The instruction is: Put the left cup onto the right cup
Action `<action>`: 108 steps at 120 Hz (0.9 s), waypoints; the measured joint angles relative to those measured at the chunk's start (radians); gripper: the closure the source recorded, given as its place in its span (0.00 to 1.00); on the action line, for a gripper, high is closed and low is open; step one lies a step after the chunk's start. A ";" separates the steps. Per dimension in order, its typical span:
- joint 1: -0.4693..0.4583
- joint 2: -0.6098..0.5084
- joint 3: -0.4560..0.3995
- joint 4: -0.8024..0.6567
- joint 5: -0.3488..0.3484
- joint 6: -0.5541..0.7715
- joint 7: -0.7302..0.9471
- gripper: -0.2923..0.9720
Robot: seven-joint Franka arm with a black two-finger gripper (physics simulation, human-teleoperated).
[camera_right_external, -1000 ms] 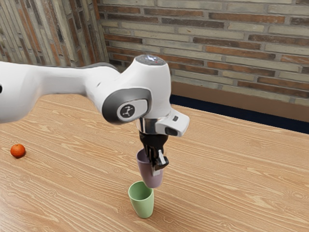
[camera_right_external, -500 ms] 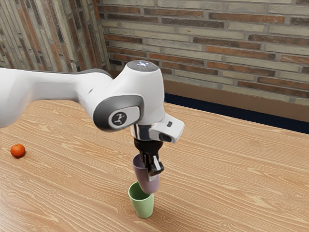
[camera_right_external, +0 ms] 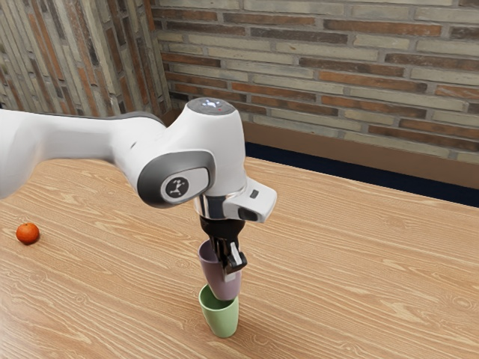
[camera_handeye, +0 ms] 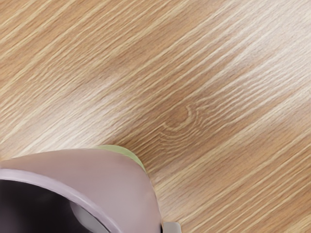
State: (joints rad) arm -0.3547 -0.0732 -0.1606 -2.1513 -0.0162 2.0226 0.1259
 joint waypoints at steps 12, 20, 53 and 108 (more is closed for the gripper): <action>0.002 -0.002 0.000 -0.008 -0.001 0.002 0.000 0.85; 0.008 -0.002 0.000 -0.013 -0.005 0.002 0.000 0.85; 0.024 0.006 0.000 -0.017 -0.014 0.004 0.000 0.85; 0.023 0.027 0.001 -0.032 -0.016 0.032 0.001 0.85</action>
State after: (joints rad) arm -0.3321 -0.0458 -0.1600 -2.1832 -0.0318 2.0544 0.1268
